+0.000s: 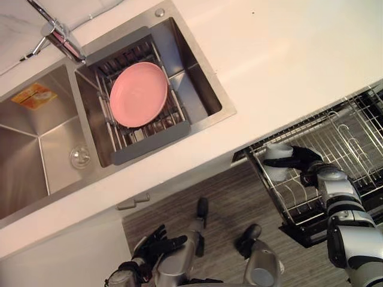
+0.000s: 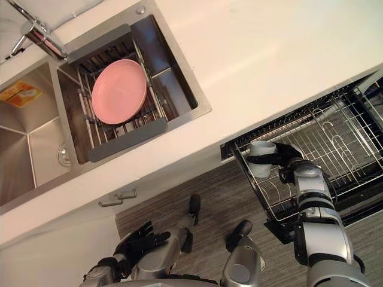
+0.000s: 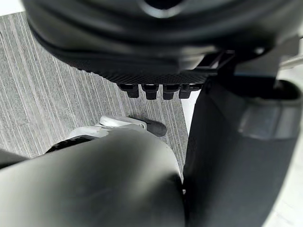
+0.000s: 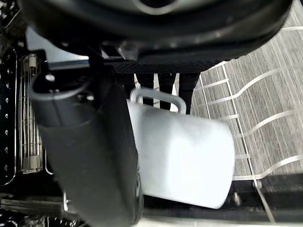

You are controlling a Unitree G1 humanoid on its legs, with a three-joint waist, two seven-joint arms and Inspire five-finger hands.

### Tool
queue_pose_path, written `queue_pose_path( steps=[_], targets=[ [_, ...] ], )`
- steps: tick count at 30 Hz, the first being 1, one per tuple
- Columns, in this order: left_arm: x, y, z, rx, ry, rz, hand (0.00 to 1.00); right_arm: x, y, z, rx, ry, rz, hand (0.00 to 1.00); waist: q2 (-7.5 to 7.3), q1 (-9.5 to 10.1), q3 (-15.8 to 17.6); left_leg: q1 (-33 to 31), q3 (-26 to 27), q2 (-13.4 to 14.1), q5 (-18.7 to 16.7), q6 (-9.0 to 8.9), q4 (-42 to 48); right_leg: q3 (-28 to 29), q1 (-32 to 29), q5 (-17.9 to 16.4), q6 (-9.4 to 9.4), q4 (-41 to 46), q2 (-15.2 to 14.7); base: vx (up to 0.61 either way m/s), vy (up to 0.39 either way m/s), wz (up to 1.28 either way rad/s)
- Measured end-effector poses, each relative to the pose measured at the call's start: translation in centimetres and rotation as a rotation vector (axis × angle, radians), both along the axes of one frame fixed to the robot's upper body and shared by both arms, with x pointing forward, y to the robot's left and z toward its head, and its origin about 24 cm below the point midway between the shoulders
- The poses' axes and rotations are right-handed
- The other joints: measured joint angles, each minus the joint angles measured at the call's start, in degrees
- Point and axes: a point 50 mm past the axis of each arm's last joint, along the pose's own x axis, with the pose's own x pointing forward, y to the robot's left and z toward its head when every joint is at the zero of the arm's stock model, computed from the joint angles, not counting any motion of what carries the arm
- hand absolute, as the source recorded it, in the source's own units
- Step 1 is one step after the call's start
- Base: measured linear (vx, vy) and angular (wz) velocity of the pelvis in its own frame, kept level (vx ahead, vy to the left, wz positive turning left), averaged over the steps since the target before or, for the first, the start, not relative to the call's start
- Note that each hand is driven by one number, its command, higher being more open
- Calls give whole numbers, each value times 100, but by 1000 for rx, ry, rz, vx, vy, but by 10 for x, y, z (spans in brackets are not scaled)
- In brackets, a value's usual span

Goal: Walk over to the sink, pick up the cup, carry it to the dishwasher, place the cup inside the dishwasher, then close the dishwasher door

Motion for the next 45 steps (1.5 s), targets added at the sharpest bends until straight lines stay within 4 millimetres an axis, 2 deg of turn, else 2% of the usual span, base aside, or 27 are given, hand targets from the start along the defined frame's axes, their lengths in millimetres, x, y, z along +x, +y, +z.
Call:
queue_pose_path(
  steps=[5, 9, 13, 16, 18, 21, 24, 25, 26, 27, 28, 29, 30, 31, 33, 36, 39, 41, 43, 45],
  targets=[
    [0, 0, -1, 4, 6, 4, 100, 10, 27, -2, -50, -107, -32, 100, 2, -17, 6, 36, 110, 56, -39, -55, 0, 170, -107, -110, 6, 165, -2, -71, -88, -11],
    [0, -1, -1, 10, 11, 15, 100, 12, 47, 16, -53, -336, -29, 100, 16, -81, 12, 68, 280, 79, -46, -50, 7, 369, -218, -131, -1, 261, -26, -38, -72, -19],
    [-2, -1, -3, 14, 21, 23, 100, 0, 49, 17, -18, -445, -51, 100, -3, -135, 5, 174, 446, 74, -168, -32, 125, 644, -185, -131, 6, 265, -20, -5, -42, -24],
    [-4, 0, -4, 27, 36, 37, 100, -19, 44, -3, 45, -436, -118, 100, -67, -189, -23, 307, 530, 99, -293, -49, 251, 722, -23, -138, 16, 212, 13, -6, -46, -16],
    [-10, 4, -6, 42, 57, 69, 100, -38, 45, -21, 128, -427, -177, 100, -204, -230, -136, 354, 619, 150, -399, -58, 364, 805, 47, -136, 20, 120, 79, 2, -56, -22],
    [-19, 9, -11, 69, 106, 114, 100, -63, 42, -35, 153, -428, -251, 100, -363, -347, -347, 426, 682, 223, -486, -87, 419, 848, 158, -125, 26, -33, 180, 27, -62, -15],
    [-29, 13, -15, 90, 152, 182, 100, -83, 35, -40, 217, -467, -352, 100, -440, -437, -538, 497, 741, 271, -600, -104, 508, 884, 293, -98, 33, -180, 256, 52, -41, -14],
    [-35, 14, -18, 97, 186, 227, 100, -97, 29, -39, 245, -511, -399, 100, -445, -470, -614, 532, 761, 287, -669, -105, 574, 884, 383, -93, 41, -245, 265, 66, -27, -5],
    [-41, 15, -20, 108, 217, 274, 100, -112, 25, -37, 283, -571, -446, 100, -467, -528, -682, 519, 925, 327, -801, -70, 679, 853, 464, -90, 46, -308, 267, 70, -12, 3],
    [-46, 17, -22, 109, 241, 319, 100, -124, 23, -32, 336, -652, -488, 100, -494, -634, -691, 513, 1534, 484, -1041, 30, 925, 766, 612, -83, 58, -361, 267, 61, 1, 14],
    [-48, 18, -22, 114, 251, 331, 100, -131, 23, -31, 354, -683, -505, 100, -522, -692, -713, 493, 1923, 610, -1120, 60, 1136, 696, 664, -84, 65, -377, 260, 81, -1, 33],
    [-52, 20, -24, 122, 275, 353, 100, -144, 22, -23, 385, -769, -533, 100, -512, -822, -757, 428, 2528, 889, -1355, 62, 1634, 599, 790, -105, 96, -369, 238, 99, 24, 24],
    [-53, 20, -24, 126, 279, 359, 100, -149, 21, -16, 410, -836, -527, 100, -490, -836, -778, 369, 2672, 966, -1479, 84, 1935, 606, 801, -137, 132, -300, 221, 89, 65, 15],
    [-52, 21, -24, 127, 278, 367, 100, -151, 22, -2, 449, -922, -489, 100, -450, -896, -810, 269, 2669, 1021, -1656, 98, 2239, 657, 795, -183, 179, -211, 204, 44, 85, -3],
    [-51, 21, -24, 130, 291, 369, 100, -150, 26, 20, 514, -1050, -378, 100, -476, -950, -828, 252, 2646, 999, -1793, 121, 2384, 704, 772, -240, 235, -57, 117, 0, 101, 0],
    [-53, 24, -25, 134, 332, 348, 100, -142, 41, 47, 544, -1171, -142, 100, -602, -955, -921, 418, 2656, 768, -1722, 159, 2125, 720, 787, -259, 282, 50, -79, -41, 89, 5],
    [-56, 24, -26, 141, 360, 322, 100, -129, 58, 56, 621, -1192, 46, 100, -700, -937, -1109, 571, 2607, 478, -1466, 199, 1541, 598, 840, -172, 362, -96, -224, -56, 61, 20],
    [-56, 21, -27, 136, 372, 295, 100, -122, 67, 57, 694, -1182, 117, 100, -712, -895, -1123, 680, 2532, 330, -1326, 230, 1245, 479, 945, -101, 398, -211, -285, -10, 63, 33],
    [-57, 19, -28, 121, 381, 275, 100, -114, 79, 56, 767, -1149, 167, 100, -714, -871, -1125, 744, 2442, 198, -1252, 291, 1062, 339, 1032, -71, 443, -253, -356, 10, 67, 37],
    [-55, 17, -27, 102, 370, 228, 100, -106, 97, 50, 835, -1069, 221, 100, -740, -745, -1133, 794, 2301, 30, -1231, 358, 933, 190, 1155, -61, 453, -266, -455, 52, 69, 35]
  ],
)
